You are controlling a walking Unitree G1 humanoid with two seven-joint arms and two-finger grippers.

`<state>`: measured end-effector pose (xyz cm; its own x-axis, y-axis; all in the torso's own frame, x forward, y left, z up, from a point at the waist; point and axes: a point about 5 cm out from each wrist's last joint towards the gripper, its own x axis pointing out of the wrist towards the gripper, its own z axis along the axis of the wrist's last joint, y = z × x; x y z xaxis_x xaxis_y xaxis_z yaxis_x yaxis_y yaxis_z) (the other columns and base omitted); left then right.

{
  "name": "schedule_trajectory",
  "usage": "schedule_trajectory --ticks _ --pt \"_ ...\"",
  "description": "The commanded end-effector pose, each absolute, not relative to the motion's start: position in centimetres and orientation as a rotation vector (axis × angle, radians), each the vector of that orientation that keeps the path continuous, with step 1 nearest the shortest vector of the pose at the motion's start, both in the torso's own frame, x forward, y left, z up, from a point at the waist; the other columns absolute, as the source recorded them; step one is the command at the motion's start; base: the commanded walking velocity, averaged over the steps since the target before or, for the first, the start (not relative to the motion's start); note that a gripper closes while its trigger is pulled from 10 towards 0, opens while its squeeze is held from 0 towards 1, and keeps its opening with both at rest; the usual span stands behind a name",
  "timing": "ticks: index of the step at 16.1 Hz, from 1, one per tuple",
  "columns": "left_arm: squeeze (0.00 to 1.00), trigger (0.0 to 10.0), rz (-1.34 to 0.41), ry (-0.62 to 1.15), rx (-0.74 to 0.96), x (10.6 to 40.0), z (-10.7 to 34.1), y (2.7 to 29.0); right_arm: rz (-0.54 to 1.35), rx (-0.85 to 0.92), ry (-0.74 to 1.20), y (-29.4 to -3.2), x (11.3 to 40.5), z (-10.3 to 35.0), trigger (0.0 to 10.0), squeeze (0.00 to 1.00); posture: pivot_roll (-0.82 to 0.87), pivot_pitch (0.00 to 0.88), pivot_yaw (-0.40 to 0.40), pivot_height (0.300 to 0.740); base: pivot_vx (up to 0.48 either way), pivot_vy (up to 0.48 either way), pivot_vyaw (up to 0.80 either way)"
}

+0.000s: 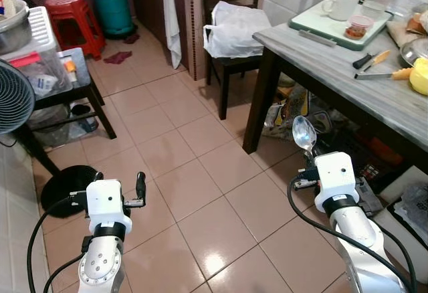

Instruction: Setting the table

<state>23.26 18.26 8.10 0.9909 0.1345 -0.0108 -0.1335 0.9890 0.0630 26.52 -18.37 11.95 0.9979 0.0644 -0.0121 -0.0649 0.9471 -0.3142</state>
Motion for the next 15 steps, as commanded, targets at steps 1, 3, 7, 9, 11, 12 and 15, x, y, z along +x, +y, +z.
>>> schedule_trajectory --ticks 1,3,7,9,11,12,15 --pt "0.0 10.0 0.122 0.024 0.056 23.39 8.02 18.25 0.062 -0.321 0.01 -18.49 26.57 11.89 10.0 0.0 -0.16 0.077 0.015 0.74 0.0 0.0 -0.77" --pt "0.0 10.0 0.096 0.008 0.061 23.71 8.37 18.05 0.062 -0.322 0.008 -18.44 26.55 11.92 10.0 0.0 -0.16 0.078 0.018 0.74 0.0 0.0 -0.77" --pt "0.0 10.0 0.067 0.004 0.057 24.07 8.57 17.62 0.06 -0.324 0.006 -18.39 26.51 11.93 10.0 0.0 -0.17 0.081 0.024 0.74 0.0 0.0 -0.78" --pt "0.0 10.0 0.057 0.005 0.054 24.1 8.55 17.52 0.06 -0.325 0.006 -18.34 26.51 11.94 10.0 0.0 -0.17 0.08 0.026 0.74 0.0 0.0 -0.77" --pt "0.0 10.0 0.038 0.002 0.046 24.23 8.58 17.35 0.059 -0.324 0.005 -18.27 26.53 11.93 10.0 0.0 -0.17 0.08 0.027 0.74 0.0 -0.246 -0.77" --pt "0.0 10.0 0.037 0.002 0.045 24.24 8.58 17.35 0.059 -0.324 0.005 -18.27 26.53 11.94 10.0 0.0 -0.17 0.08 0.027 0.74 0.0 -0.247 -0.77" --pt "0.0 10.0 0.033 0.002 0.042 24.29 8.59 17.27 0.059 -0.325 0.005 -18.3 26.62 11.94 10.0 0.0 -0.17 0.08 0.027 0.74 0.0 -0.31 -0.77"
